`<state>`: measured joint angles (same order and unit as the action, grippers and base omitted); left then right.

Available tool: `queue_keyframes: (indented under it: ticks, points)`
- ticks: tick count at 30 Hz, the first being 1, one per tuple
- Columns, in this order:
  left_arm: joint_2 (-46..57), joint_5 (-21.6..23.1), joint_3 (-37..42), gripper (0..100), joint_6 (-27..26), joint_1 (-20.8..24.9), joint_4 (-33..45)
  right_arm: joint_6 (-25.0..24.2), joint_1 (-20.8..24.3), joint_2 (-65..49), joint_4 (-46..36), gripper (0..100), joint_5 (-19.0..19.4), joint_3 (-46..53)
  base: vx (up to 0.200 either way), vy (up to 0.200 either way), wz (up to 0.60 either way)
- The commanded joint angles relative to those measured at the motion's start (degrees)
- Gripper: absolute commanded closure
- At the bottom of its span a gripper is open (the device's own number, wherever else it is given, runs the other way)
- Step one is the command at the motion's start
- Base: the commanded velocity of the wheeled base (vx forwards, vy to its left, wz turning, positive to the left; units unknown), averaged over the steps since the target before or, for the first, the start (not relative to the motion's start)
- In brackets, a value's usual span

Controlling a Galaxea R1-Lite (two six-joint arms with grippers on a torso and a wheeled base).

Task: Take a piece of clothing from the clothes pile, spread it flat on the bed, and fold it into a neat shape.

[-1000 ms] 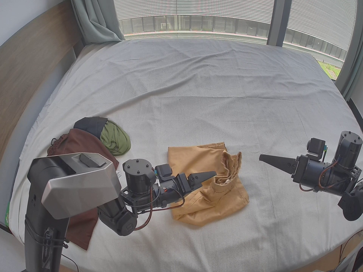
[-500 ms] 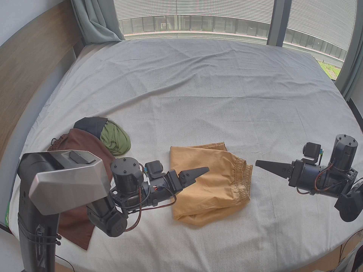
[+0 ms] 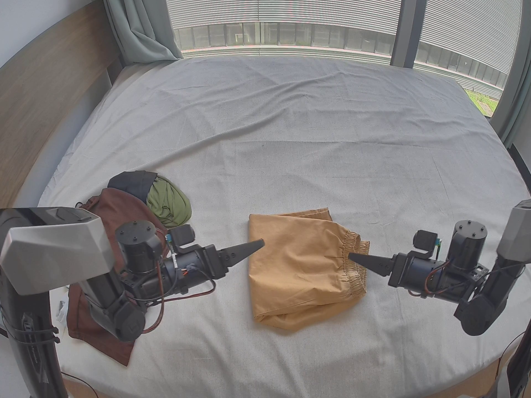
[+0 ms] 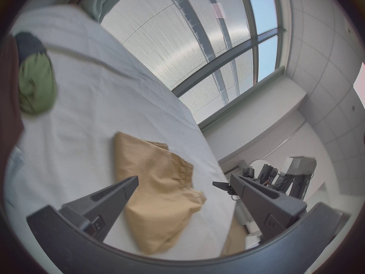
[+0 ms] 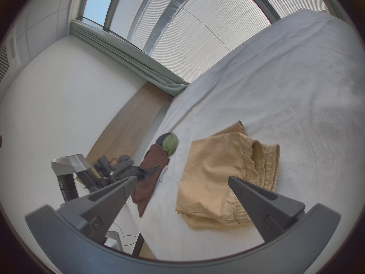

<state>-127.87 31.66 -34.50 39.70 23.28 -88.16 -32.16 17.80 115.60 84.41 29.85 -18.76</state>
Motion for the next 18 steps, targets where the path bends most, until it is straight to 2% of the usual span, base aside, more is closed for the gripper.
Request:
queue_keyframes:
  ticks: [1,3,5,6,10,13,18]
  points:
    - [5.3,0.4,6.9,0,-8.8,-7.6,-0.2,-0.4,1.4,12.2,3.8,0,-2.1,-1.2,0.0,0.0,0.0]
    - [6.2,0.8,8.7,0,-11.8,-9.9,-0.2,-0.6,2.0,12.1,3.8,0,-2.2,-1.3,0.0,0.0,0.0]
    - [6.2,0.8,8.7,0,-11.8,-9.9,-0.2,-0.6,2.0,12.1,3.8,0,-2.2,-1.3,0.0,0.0,0.0]
    - [6.7,1.1,11.1,0,-15.4,-13.0,-0.2,-1.9,2.1,12.2,3.8,0,-2.2,-1.5,0.0,0.0,0.0]
    - [6.0,6.1,11.4,0,-17.6,-17.3,-0.2,-2.5,2.1,12.6,3.9,0,-2.3,-2.2,0.0,0.0,0.0]
    - [5.8,7.8,11.5,0,-17.8,-18.1,-0.2,-2.6,2.1,13.5,3.9,0,-2.3,-2.6,0.0,0.0,0.0]
    - [5.0,7.9,11.8,0,-18.0,-17.9,-0.2,-2.5,2.0,14.8,3.9,0,-2.3,-2.4,0.0,0.0,0.0]
